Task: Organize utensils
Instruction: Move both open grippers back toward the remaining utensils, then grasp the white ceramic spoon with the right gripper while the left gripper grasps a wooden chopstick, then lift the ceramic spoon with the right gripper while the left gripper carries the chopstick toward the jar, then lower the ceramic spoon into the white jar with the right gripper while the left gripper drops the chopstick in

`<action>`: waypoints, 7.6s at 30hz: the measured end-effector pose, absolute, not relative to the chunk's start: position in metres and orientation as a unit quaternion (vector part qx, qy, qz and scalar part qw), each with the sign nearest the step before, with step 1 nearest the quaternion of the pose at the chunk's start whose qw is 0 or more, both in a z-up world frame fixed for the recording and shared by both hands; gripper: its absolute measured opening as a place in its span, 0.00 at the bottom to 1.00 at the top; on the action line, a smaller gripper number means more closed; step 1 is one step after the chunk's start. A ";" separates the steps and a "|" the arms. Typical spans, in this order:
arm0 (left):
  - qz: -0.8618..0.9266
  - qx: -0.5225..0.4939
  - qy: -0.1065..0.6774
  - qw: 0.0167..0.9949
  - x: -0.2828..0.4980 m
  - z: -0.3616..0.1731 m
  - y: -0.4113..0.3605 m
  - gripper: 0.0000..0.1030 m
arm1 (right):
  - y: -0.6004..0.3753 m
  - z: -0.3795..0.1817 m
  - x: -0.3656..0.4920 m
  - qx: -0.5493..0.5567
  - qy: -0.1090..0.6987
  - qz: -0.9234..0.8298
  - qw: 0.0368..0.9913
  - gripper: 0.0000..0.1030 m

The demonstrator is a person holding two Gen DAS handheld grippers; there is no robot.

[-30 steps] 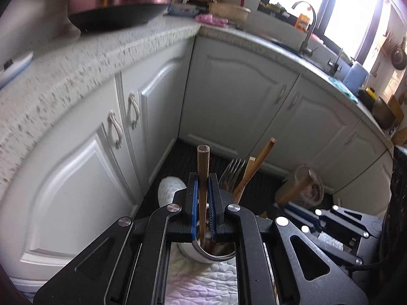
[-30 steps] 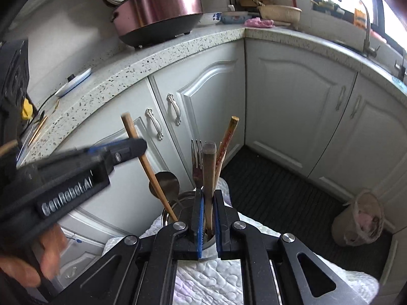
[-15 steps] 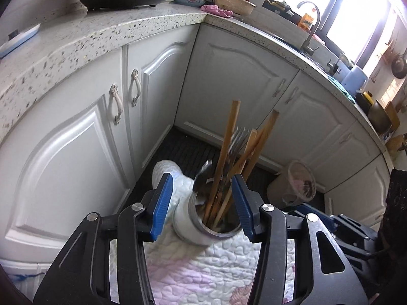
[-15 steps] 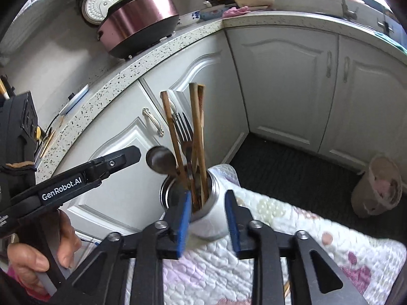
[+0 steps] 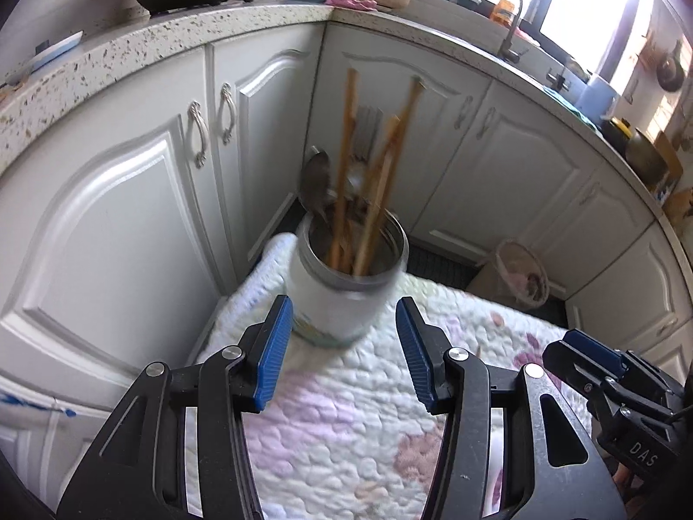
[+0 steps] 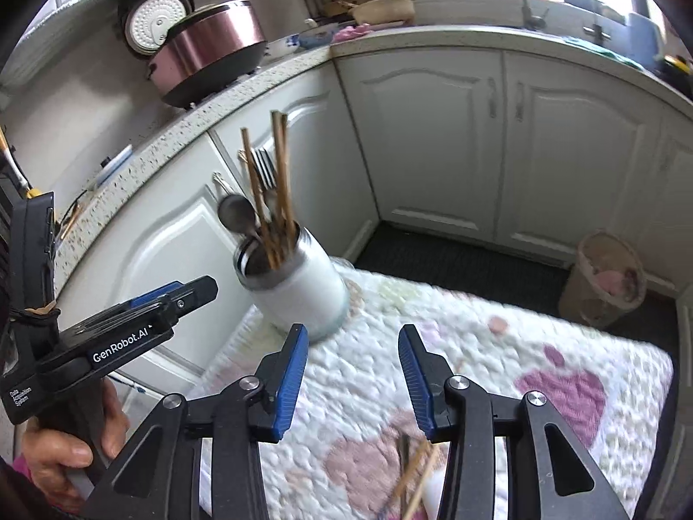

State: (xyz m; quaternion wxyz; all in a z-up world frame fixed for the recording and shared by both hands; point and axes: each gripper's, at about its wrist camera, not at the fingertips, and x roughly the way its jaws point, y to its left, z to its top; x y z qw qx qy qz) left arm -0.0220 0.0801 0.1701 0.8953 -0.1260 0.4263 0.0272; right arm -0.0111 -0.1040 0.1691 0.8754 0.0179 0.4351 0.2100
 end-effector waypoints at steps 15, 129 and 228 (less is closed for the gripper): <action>0.007 -0.086 0.448 0.890 -0.061 0.142 0.017 0.48 | -0.153 0.141 -0.073 0.029 0.449 0.165 0.878 0.41; -0.158 -0.129 0.469 0.859 -0.029 0.193 -0.002 0.03 | -0.200 0.133 -0.067 0.071 0.444 0.199 0.871 0.52; 0.004 -0.178 0.479 0.859 -0.008 0.176 0.177 0.35 | 0.021 0.143 0.073 -0.046 0.228 0.255 0.939 0.52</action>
